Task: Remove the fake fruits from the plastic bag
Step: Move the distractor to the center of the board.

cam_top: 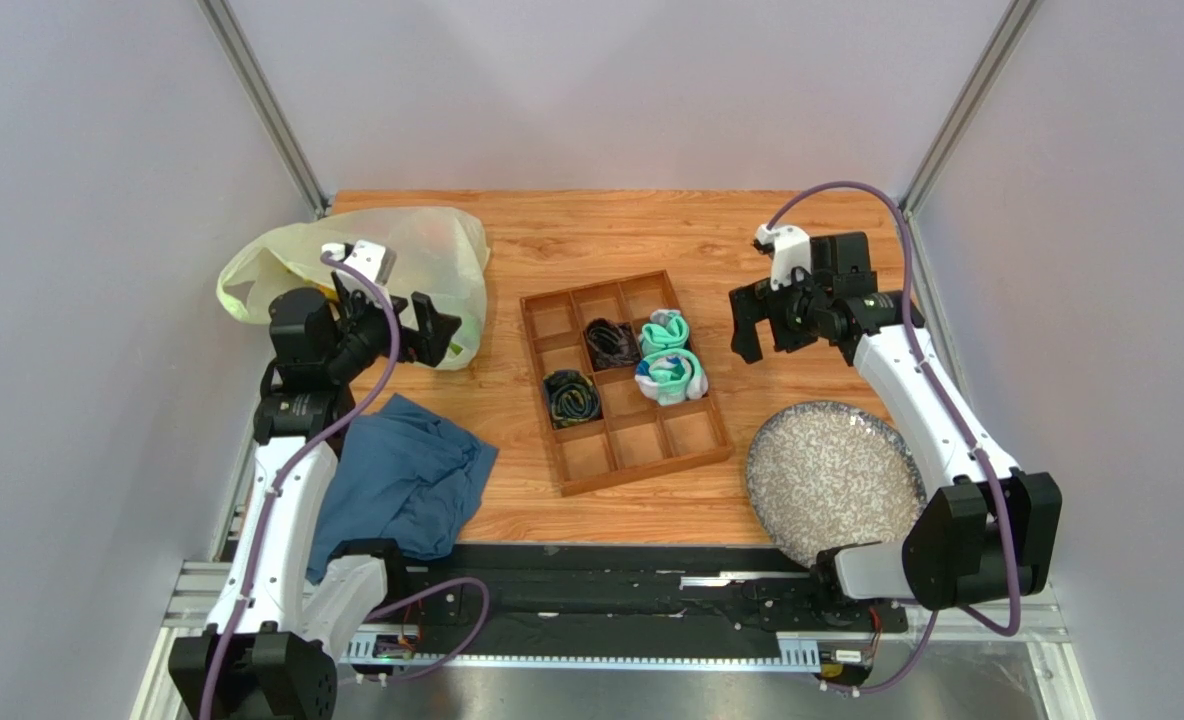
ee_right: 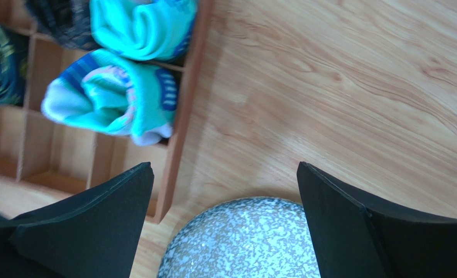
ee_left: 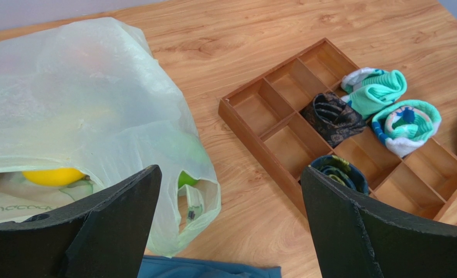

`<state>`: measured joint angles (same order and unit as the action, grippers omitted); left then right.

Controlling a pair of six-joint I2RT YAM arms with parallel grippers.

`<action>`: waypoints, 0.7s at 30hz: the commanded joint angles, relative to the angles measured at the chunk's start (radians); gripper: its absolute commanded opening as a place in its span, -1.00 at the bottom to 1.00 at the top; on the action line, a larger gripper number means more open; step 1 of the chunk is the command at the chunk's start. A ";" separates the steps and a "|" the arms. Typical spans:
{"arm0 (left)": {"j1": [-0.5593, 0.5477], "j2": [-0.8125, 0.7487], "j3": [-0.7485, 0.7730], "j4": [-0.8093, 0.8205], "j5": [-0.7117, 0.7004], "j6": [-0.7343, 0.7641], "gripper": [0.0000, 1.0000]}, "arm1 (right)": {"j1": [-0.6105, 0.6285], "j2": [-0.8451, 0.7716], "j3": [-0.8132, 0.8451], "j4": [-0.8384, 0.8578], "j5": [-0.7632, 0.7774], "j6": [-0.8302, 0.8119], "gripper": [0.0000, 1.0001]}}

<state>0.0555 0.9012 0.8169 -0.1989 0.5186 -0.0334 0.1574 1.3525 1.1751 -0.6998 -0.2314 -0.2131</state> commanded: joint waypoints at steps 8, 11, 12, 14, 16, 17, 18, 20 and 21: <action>0.000 -0.059 0.024 -0.079 -0.092 -0.243 0.98 | 0.311 -0.001 0.106 -0.184 -0.255 -0.339 0.81; 0.000 -0.085 0.007 -0.077 -0.104 -0.286 0.95 | 0.430 0.043 0.119 -0.158 -0.258 -0.368 0.62; -0.002 -0.096 0.005 -0.080 -0.107 -0.286 0.93 | 0.451 0.065 0.127 -0.135 -0.267 -0.359 0.57; 0.001 -0.099 0.008 -0.094 -0.124 -0.277 0.93 | 0.508 0.136 0.181 -0.125 -0.292 -0.327 0.44; 0.001 -0.102 0.019 -0.115 -0.144 -0.266 0.93 | 0.543 0.180 0.218 -0.121 -0.316 -0.319 0.40; 0.000 -0.105 0.021 -0.122 -0.149 -0.266 0.92 | 0.579 0.221 0.240 -0.118 -0.301 -0.322 0.39; 0.001 -0.108 0.025 -0.128 -0.153 -0.263 0.92 | 0.596 0.237 0.247 -0.113 -0.289 -0.331 0.38; 0.001 -0.114 0.021 -0.134 -0.164 -0.261 0.91 | 0.635 0.264 0.238 -0.093 -0.237 -0.356 0.33; 0.003 -0.120 0.018 -0.134 -0.167 -0.261 0.91 | 0.645 0.284 0.229 -0.074 -0.226 -0.367 0.31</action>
<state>0.0555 0.8051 0.8169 -0.3092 0.3847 -0.2787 0.7429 1.5955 1.3800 -0.8295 -0.5022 -0.5293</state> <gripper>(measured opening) 0.959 0.678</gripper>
